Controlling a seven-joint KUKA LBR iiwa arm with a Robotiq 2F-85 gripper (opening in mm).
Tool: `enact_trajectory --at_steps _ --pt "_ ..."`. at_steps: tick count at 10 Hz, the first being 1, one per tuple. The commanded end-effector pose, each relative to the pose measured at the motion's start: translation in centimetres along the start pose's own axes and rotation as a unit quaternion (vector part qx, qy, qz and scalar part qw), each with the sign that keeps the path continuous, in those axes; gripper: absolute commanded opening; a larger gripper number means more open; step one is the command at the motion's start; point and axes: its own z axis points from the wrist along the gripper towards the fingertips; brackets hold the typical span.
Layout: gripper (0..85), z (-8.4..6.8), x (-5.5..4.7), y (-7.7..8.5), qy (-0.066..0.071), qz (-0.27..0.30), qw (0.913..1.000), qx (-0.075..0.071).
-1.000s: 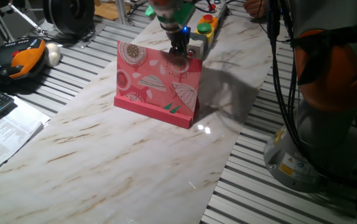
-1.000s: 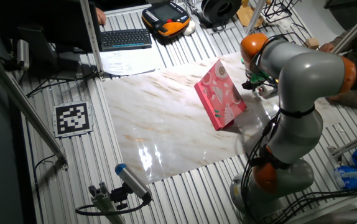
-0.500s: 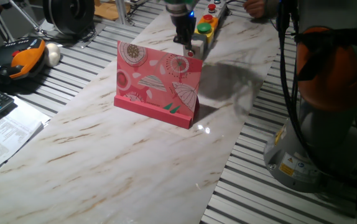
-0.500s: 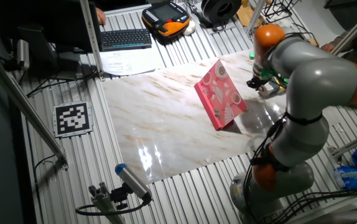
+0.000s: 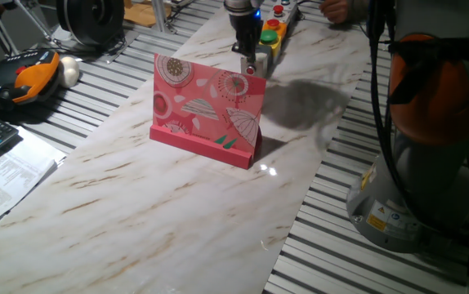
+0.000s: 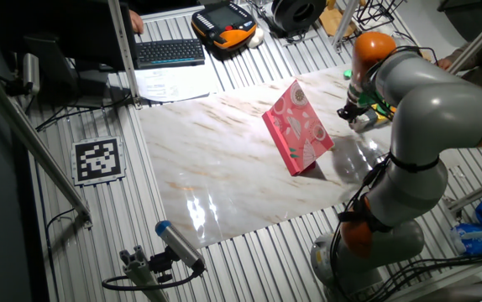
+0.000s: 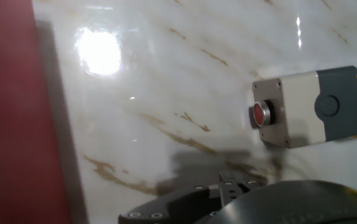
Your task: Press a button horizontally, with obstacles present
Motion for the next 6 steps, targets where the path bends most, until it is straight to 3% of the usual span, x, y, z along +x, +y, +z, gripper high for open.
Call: enact_trajectory --at_steps 1,4,6 --pt "0.0 -0.04 0.01 -0.03 -0.004 0.000 1.0000 0.002" --pt "0.0 -0.08 0.30 0.03 -0.003 -0.010 0.9999 -0.002" --pt "0.0 -0.08 0.30 0.03 -0.004 -0.018 0.9998 0.011"
